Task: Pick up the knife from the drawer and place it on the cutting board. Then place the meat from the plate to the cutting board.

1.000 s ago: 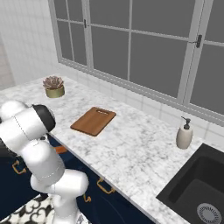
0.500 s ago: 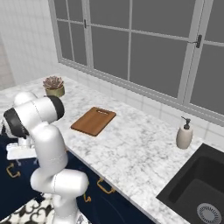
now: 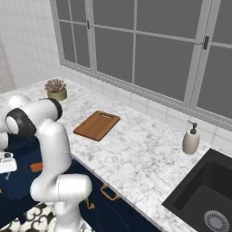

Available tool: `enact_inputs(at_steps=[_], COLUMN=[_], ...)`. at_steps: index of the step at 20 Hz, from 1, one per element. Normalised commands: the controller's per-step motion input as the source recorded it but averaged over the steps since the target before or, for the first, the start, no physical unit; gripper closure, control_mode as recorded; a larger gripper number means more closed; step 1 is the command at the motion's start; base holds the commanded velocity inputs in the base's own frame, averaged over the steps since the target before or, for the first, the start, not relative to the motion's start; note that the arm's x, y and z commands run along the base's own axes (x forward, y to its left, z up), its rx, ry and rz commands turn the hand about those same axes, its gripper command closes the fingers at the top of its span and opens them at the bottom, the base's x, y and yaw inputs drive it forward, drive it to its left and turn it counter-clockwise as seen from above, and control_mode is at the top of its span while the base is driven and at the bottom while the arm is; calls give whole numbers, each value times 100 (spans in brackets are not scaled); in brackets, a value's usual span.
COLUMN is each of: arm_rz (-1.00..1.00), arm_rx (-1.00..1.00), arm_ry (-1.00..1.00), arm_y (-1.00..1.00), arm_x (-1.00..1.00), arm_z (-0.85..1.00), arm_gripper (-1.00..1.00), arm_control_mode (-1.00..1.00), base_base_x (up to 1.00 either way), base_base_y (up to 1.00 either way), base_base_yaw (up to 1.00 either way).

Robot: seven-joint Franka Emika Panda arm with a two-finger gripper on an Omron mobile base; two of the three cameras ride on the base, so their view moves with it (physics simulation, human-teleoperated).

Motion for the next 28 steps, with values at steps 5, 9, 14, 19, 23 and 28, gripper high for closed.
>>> enact_inputs(at_steps=[5,9,14,19,23,28], arm_rz=[0,-40,-59,-58,-35,-17], arm_rx=[-2,-2,0,-8,-18,-28], arm_ry=[-14,-2,-10,-4,-6,-6], arm_y=[-29,-30,-16,-14,0,6], arm_x=[74,100,74,55,39,32], arm_z=[100,27,-52,-86,-53,-49], arm_gripper=[-100,-100,-100,-100,-100,-100], arm_control_mode=[-100,-100,-100,-100,-100,-100], base_base_x=[0,0,0,0,0,0], base_base_y=[0,0,0,0,0,0], base_base_yaw=[0,0,0,0,0,0])
